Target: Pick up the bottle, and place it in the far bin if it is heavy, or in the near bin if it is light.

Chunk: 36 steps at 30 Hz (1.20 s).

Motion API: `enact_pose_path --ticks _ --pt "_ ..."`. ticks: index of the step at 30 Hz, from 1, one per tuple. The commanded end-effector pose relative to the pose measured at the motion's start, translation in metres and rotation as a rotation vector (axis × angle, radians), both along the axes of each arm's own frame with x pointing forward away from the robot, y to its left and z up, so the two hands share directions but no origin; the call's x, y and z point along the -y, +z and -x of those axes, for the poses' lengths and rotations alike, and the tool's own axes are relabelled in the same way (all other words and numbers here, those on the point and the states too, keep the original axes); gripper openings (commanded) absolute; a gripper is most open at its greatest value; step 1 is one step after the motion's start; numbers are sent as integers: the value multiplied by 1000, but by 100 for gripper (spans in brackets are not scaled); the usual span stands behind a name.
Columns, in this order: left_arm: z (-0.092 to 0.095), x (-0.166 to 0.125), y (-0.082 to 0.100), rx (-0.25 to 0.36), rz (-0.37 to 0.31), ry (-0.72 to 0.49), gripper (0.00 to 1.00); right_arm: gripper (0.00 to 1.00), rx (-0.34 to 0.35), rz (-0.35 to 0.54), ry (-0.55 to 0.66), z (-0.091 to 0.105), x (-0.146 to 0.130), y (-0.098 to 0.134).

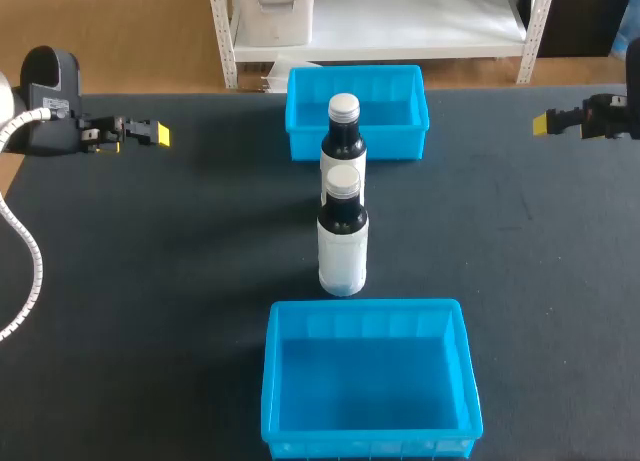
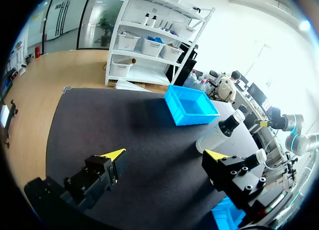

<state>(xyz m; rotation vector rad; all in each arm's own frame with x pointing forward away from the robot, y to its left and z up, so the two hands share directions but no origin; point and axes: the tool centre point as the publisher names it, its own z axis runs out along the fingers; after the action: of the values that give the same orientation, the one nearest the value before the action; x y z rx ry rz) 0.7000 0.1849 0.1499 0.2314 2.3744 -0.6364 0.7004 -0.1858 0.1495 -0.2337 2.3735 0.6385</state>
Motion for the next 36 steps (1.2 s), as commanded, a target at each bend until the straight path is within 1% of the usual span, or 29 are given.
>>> enact_pose_path --ticks 1,12,14,15,17,18,20,21,36 --pt "0 0 0 0 0 0 100 100 0 2 -3 1 -1 0" --pt "0 0 0 0 0 0 100 100 0 2 -3 1 -1 0" --pt "0 0 0 0 0 0 100 100 53 6 166 -3 -4 0" --pt "0 0 0 0 0 0 100 100 78 27 253 -5 -5 0" --pt "0 0 0 0 0 0 100 100 133 65 500 -5 -8 5" --pt "0 0 0 0 0 0 100 100 159 99 618 -5 -8 7" --pt "0 0 0 0 0 0 100 100 193 131 907 0 -8 15" --pt "0 0 0 0 0 0 100 100 194 129 1044 5 -5 19" --pt "0 0 0 0 0 0 100 100 194 129 1044 5 -5 19"
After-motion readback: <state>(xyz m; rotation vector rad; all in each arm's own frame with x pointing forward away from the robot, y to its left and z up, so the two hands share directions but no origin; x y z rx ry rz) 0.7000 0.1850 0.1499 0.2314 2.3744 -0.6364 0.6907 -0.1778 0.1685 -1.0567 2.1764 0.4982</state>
